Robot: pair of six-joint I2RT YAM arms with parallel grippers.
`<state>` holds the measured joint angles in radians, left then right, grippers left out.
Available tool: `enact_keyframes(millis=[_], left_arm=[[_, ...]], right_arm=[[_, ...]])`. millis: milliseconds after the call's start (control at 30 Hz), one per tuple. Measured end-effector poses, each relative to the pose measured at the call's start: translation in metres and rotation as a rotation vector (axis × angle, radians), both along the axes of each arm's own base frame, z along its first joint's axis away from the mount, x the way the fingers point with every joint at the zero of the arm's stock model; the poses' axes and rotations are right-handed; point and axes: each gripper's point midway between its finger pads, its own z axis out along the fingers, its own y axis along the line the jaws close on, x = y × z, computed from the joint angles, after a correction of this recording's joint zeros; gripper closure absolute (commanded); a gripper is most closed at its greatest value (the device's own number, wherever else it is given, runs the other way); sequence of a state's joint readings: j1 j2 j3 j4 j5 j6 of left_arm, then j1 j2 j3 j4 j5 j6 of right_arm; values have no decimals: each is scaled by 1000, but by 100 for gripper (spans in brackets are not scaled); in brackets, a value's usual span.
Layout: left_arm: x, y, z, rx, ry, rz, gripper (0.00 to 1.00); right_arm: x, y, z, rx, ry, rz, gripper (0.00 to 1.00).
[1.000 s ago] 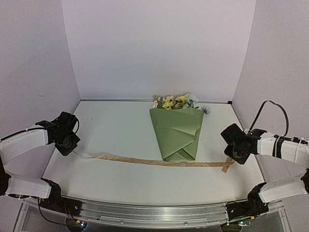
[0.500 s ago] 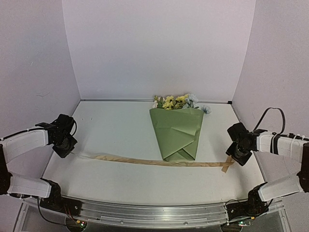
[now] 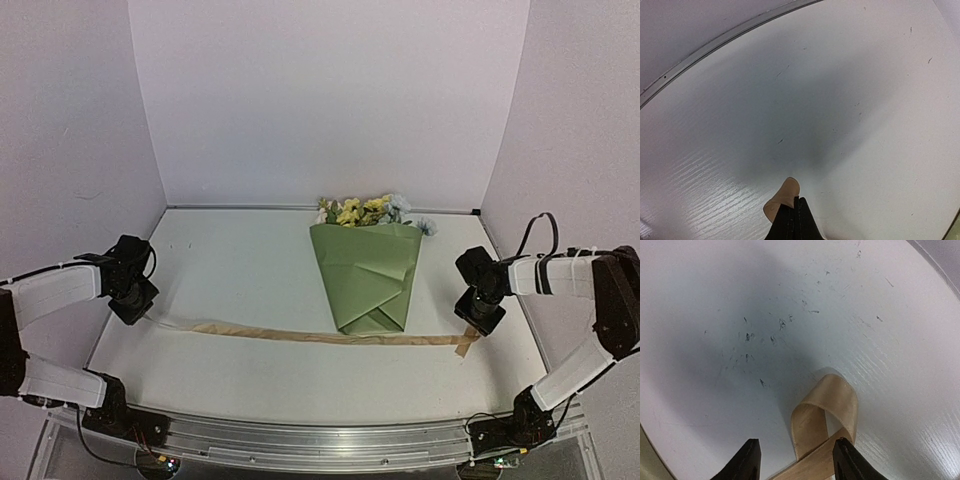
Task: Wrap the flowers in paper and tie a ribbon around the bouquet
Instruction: Adjust the ribbon at the center of the board.
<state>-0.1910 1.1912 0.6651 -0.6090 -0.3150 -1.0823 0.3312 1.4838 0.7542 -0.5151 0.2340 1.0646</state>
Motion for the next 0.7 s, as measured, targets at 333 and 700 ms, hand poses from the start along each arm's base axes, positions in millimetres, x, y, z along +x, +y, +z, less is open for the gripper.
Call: enact_keyframes(millis=[333, 700], left_arm=[[1, -1, -1, -15, 2, -10, 100], [2, 26, -1, -19, 9, 36, 100]], right_arm=[[11, 3, 2, 24, -10, -44, 60], [8, 11, -14, 95, 53, -145, 64]])
